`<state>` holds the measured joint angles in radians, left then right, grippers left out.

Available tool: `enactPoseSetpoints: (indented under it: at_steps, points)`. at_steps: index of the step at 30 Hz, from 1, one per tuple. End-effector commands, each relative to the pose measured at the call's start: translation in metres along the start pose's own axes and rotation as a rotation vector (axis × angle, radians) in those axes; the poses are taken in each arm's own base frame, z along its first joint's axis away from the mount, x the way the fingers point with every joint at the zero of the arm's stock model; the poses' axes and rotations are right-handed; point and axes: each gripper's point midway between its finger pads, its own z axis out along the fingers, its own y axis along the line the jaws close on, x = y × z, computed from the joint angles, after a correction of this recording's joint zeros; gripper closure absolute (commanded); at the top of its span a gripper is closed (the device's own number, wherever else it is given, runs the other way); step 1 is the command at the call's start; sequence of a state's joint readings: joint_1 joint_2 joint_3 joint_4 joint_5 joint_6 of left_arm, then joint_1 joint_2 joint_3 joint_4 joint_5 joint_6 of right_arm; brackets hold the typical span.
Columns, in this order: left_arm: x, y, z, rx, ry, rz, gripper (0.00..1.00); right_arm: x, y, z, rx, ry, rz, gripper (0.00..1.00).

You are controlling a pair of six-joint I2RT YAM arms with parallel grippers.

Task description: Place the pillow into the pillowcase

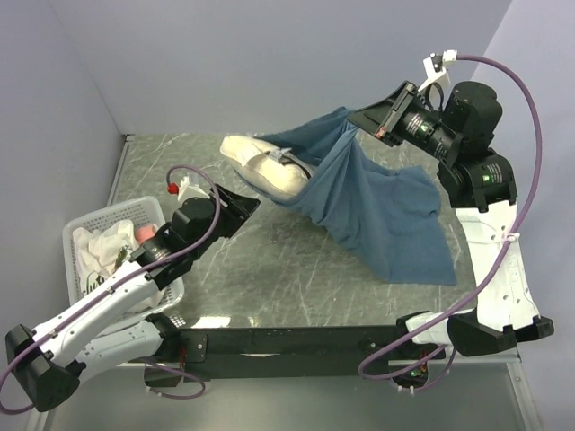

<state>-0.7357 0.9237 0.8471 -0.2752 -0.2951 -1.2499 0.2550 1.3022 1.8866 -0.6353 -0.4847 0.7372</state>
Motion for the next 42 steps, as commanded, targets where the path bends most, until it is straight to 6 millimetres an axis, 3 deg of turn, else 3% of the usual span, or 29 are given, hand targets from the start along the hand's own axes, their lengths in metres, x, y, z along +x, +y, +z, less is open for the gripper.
enactPoseSetpoints:
  at_steps: [1,7,11,15,19,26,32,37,42]
  points:
    - [-0.020,-0.040,0.001,0.127,-0.064,-0.104,0.41,-0.023,0.049,-0.015,-0.127,-0.120,-0.104,0.96]
    - [0.002,-0.041,0.023,0.152,0.010,-0.129,0.40,-0.012,0.050,-0.005,-0.124,-0.086,-0.106,0.96]
    - [0.033,-0.035,0.041,0.121,0.093,-0.113,0.45,-0.011,0.053,-0.003,-0.119,-0.080,-0.118,0.96]
    - [0.044,-0.020,0.044,0.079,0.097,-0.123,0.37,-0.011,0.054,-0.001,-0.110,-0.075,-0.118,0.97]
    - [0.042,-0.008,0.039,0.039,0.086,-0.116,0.35,-0.010,0.054,0.002,-0.100,-0.075,-0.121,0.97]
    - [0.056,0.015,0.034,0.027,0.124,-0.155,0.51,-0.006,0.055,0.009,-0.092,-0.065,-0.117,0.97]
    - [0.047,0.005,0.034,0.062,0.090,-0.158,0.41,0.001,0.059,0.014,-0.093,-0.051,-0.120,0.97]
    - [0.033,-0.007,0.028,0.086,0.048,-0.147,0.43,0.005,0.057,0.014,-0.082,-0.047,-0.123,0.97]
    - [0.032,0.006,0.026,0.064,0.049,-0.157,0.45,0.008,0.058,0.019,-0.085,-0.040,-0.119,0.96]
